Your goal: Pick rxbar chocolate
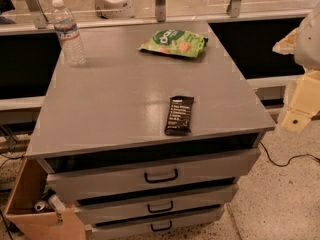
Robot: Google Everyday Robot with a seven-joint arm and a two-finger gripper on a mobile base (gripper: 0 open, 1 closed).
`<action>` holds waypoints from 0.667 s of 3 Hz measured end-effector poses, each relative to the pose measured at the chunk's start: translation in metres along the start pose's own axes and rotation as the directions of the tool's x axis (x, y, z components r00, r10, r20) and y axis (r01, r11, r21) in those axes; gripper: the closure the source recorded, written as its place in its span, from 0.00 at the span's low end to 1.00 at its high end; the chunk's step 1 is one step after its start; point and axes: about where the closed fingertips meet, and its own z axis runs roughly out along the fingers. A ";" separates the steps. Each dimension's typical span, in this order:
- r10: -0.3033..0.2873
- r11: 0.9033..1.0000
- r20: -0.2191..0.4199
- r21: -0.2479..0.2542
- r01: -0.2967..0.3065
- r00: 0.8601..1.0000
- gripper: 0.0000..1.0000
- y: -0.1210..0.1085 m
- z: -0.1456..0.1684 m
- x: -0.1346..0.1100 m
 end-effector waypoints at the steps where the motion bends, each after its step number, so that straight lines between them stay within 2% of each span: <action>1: 0.000 1.000 0.000 0.000 0.000 1.000 0.00 0.000 0.000 0.000; 2: -0.015 1.000 0.050 -0.011 0.015 0.999 0.00 -0.006 0.026 -0.019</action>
Offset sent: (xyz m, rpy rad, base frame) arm 0.0494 0.0536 -0.0581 0.1260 0.0043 0.0806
